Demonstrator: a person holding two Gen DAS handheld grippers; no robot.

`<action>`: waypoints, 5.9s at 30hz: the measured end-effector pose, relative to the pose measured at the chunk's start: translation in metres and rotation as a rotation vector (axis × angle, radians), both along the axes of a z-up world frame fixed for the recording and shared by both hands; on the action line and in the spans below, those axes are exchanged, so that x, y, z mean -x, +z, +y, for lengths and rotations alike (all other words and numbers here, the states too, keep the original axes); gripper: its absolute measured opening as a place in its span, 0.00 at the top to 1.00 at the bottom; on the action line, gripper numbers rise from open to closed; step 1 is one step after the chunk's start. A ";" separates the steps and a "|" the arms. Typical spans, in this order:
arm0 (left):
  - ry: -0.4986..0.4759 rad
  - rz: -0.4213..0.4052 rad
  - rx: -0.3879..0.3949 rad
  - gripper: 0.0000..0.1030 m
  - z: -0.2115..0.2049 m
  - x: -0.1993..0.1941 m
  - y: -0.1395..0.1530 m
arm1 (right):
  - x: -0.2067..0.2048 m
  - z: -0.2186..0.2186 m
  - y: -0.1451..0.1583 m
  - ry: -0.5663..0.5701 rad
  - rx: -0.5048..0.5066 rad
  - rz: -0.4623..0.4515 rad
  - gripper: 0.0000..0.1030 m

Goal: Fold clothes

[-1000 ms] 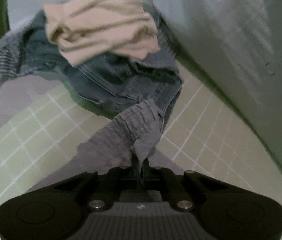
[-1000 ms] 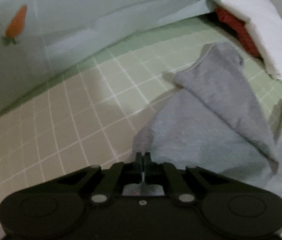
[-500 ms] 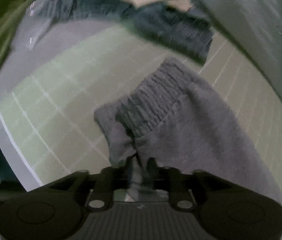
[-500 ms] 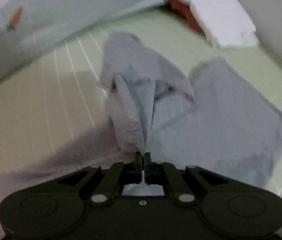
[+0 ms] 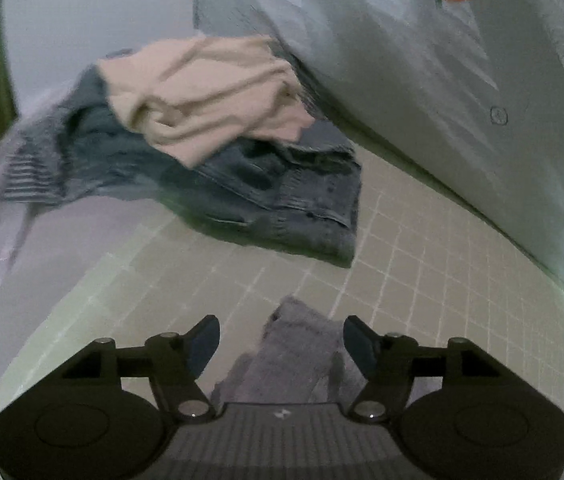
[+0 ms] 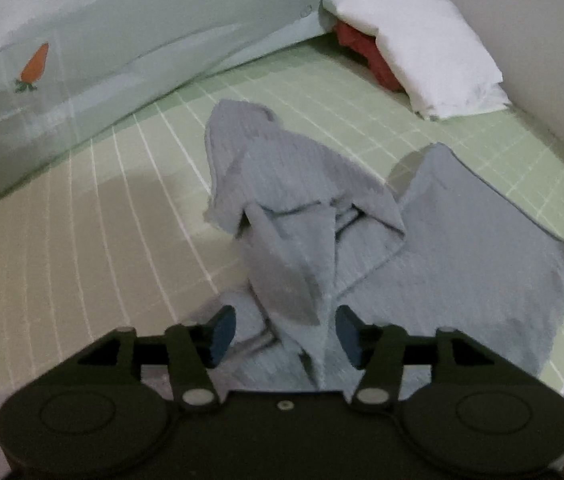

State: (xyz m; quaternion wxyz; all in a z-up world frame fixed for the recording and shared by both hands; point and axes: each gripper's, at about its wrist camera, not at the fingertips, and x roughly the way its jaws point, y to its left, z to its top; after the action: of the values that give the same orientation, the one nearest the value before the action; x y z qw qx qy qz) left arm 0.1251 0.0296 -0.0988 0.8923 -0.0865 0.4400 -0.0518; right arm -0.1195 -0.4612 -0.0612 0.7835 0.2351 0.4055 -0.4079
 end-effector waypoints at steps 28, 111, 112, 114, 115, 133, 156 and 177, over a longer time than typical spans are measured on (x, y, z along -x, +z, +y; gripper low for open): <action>-0.053 -0.293 0.133 0.37 -0.032 -0.129 0.057 | -0.045 0.007 0.008 0.008 0.075 0.041 0.42; 0.003 0.068 -0.041 0.88 -0.019 -0.002 -0.046 | -0.011 -0.028 -0.019 0.030 -0.039 -0.101 0.32; 0.005 0.079 -0.041 0.96 -0.018 -0.002 -0.047 | -0.009 -0.024 -0.017 0.035 -0.036 -0.101 0.32; 0.020 0.075 -0.057 0.96 -0.015 0.001 -0.044 | -0.003 -0.016 -0.013 0.045 -0.028 -0.100 0.32; 0.033 0.064 -0.070 0.96 -0.011 0.004 -0.041 | 0.000 -0.013 -0.012 0.054 -0.026 -0.101 0.32; 0.317 0.009 -0.093 0.16 0.021 0.089 0.000 | 0.035 -0.031 -0.016 0.170 0.023 -0.105 0.00; -0.221 -0.110 -0.097 0.09 -0.281 -0.019 0.056 | -0.153 -0.166 -0.035 0.428 0.211 -0.043 0.21; -0.270 0.058 -0.024 0.09 -0.312 -0.015 0.016 | -0.032 -0.216 -0.049 0.087 0.091 0.011 0.77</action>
State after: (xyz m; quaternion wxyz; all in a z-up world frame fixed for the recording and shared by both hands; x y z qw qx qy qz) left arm 0.1401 -0.2823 -0.0826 0.8650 -0.0175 0.4740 -0.1635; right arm -0.0879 -0.6769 -0.1106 0.8081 0.1791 0.4007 -0.3930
